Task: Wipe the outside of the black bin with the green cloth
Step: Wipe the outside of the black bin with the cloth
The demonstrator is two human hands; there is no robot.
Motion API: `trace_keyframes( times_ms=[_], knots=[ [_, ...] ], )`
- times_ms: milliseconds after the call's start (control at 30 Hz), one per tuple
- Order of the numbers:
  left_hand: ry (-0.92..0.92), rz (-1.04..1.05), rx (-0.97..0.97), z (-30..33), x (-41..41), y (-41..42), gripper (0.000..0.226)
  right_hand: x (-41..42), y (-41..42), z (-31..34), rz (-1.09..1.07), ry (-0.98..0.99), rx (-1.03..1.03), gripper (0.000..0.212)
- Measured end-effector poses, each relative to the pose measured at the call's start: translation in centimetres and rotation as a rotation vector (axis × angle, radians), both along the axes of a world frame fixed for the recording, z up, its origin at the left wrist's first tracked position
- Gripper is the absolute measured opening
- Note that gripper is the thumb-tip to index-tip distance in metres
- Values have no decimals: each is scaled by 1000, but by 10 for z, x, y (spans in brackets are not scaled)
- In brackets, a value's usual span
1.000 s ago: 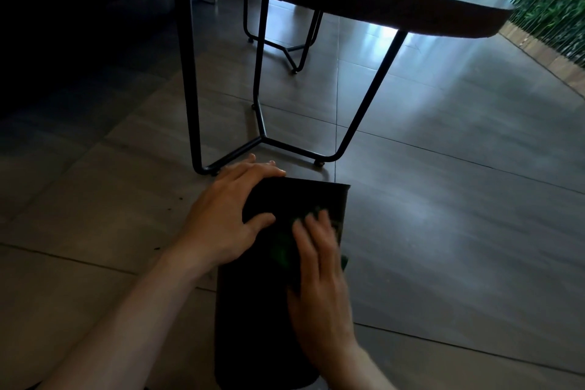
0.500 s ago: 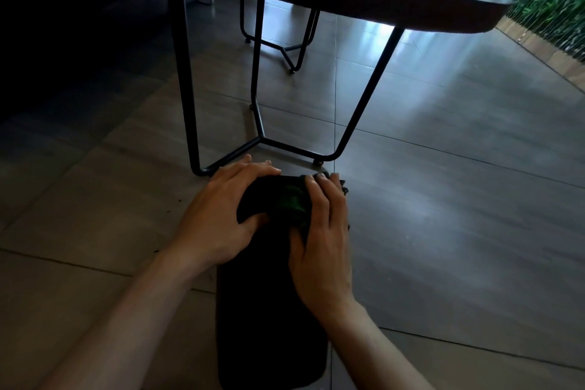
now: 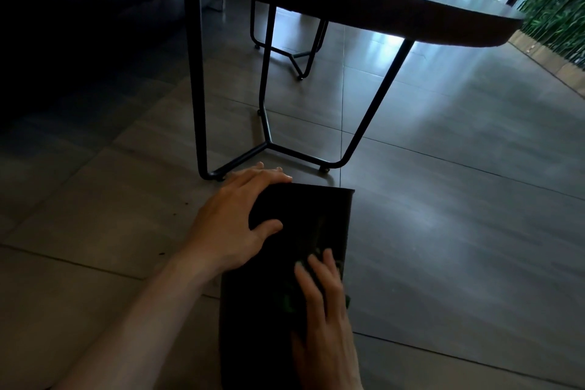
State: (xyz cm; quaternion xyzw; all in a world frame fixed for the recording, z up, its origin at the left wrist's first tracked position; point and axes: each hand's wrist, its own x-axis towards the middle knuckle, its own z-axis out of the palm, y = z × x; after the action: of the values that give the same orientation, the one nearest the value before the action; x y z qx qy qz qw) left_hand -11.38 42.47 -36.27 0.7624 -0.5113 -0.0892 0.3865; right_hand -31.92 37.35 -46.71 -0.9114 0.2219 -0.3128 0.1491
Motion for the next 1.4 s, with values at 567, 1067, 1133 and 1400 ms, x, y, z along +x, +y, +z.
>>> trace_keyframes(
  times_ms=[567, 1067, 1133, 1400],
  knots=[
    [13, -8, 27, 2, 1, 4, 65, -21, 22, -12, -11, 63, -143, 52],
    [30, -9, 0, -1, 6, 7, 63, 28, -22, 30, -64, -32, 14, 64],
    [32, -15, 2, -1, 5, 6, 64, 13, -20, 18, -65, -15, 20, 66],
    [28, -6, -6, -1, 2, 4, 64, 46, -44, 54, -384, -316, 394, 53]
  ],
)
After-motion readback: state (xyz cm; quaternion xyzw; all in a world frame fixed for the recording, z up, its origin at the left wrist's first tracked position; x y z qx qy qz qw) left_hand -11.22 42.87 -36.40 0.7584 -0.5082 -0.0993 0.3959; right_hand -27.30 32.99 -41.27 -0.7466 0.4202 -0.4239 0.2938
